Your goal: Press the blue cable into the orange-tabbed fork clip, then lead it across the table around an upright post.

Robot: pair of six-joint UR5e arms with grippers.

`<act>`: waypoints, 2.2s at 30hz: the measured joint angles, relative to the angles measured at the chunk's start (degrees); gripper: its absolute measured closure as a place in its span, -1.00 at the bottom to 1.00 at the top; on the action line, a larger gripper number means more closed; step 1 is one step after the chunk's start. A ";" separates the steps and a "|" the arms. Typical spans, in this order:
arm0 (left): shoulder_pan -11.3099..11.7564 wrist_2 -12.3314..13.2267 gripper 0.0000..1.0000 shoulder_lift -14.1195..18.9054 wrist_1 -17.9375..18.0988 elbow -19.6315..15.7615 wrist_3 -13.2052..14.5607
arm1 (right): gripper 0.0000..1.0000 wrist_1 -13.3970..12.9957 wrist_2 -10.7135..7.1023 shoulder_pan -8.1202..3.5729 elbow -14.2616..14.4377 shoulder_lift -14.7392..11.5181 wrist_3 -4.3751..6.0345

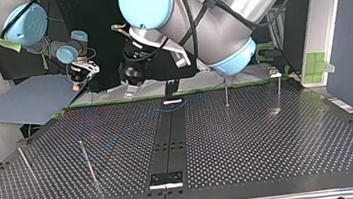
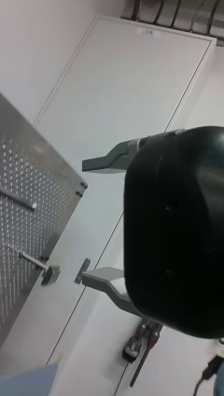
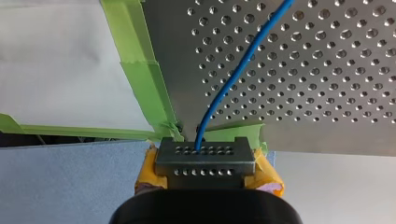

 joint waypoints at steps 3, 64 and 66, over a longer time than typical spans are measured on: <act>0.45 0.91 -1.00 -0.03 0.31 1.66 0.16 | 1.00 0.00 -0.01 0.08 -0.06 0.00 0.00; 1.32 -2.08 -1.00 -9.77 0.46 11.94 12.22 | 1.00 0.51 0.00 0.54 -0.34 0.01 0.00; 1.69 -3.13 -1.00 -9.92 -0.13 11.94 11.72 | 1.00 0.53 -0.01 0.60 -0.35 0.01 0.00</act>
